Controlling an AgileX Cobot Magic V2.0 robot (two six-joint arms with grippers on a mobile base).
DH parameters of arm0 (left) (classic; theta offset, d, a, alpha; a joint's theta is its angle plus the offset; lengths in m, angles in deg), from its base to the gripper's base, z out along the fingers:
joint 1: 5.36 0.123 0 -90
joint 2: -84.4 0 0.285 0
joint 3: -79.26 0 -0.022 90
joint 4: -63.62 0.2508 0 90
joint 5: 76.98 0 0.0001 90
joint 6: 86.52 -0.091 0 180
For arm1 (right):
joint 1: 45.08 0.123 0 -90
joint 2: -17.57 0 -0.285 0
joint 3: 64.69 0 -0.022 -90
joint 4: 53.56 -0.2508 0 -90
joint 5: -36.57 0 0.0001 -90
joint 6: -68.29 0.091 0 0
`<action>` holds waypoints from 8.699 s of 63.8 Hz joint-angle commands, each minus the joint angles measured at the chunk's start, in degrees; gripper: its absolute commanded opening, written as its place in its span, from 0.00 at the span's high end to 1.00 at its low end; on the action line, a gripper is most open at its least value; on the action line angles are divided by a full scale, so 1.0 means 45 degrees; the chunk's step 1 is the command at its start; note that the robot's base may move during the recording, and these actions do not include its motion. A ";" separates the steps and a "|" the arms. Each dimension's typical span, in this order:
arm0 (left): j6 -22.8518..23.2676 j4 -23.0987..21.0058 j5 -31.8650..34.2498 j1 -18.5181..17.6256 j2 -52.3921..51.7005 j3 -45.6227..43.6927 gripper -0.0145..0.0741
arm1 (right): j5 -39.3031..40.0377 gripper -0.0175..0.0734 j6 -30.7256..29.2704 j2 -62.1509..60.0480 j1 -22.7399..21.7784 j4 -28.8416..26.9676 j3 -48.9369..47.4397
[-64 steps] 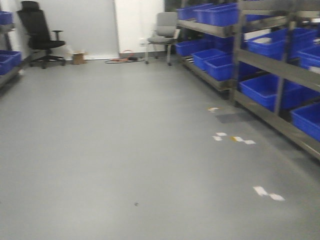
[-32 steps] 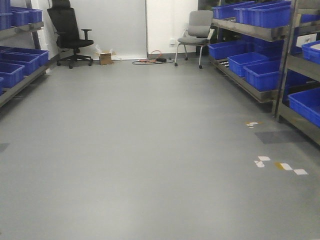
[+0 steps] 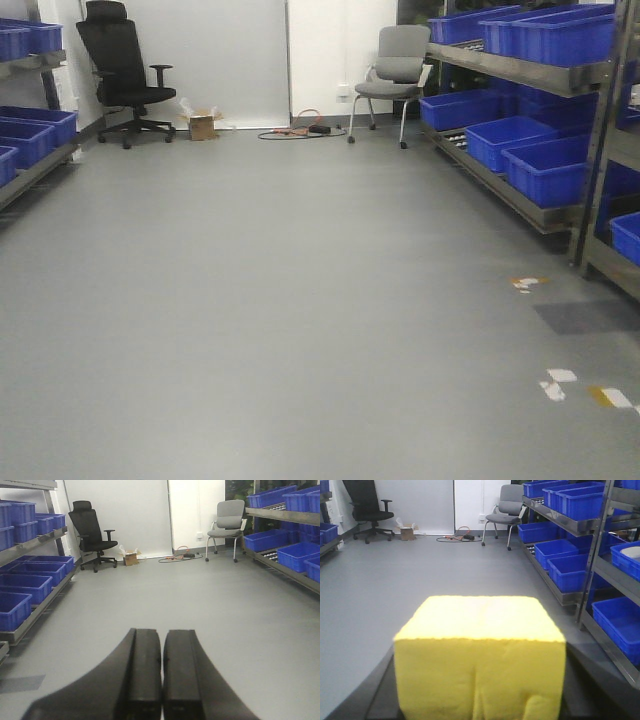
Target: Place yellow foam block on left shelf second layer
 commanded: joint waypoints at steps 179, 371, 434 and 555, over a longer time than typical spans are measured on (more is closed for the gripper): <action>0.0050 -0.0064 0.1051 -0.0060 -0.0214 0.0336 0.70 | 0.1081 0.30 -0.0094 0.0112 -0.0037 0.0103 -0.0371; 0.0050 -0.0064 0.1051 -0.0060 -0.0214 0.0336 0.70 | 0.3802 0.49 0.0171 0.8285 -0.0039 0.0136 -0.4886; 0.0050 -0.0064 0.1051 -0.0060 -0.0214 0.0336 0.70 | 0.3316 0.76 0.0171 -0.2117 -0.0039 0.0136 0.2002; 0.0050 -0.0064 0.1051 -0.0060 -0.0214 0.0336 0.70 | 0.2362 0.76 -0.0561 -0.4274 -0.0062 -0.0874 0.3533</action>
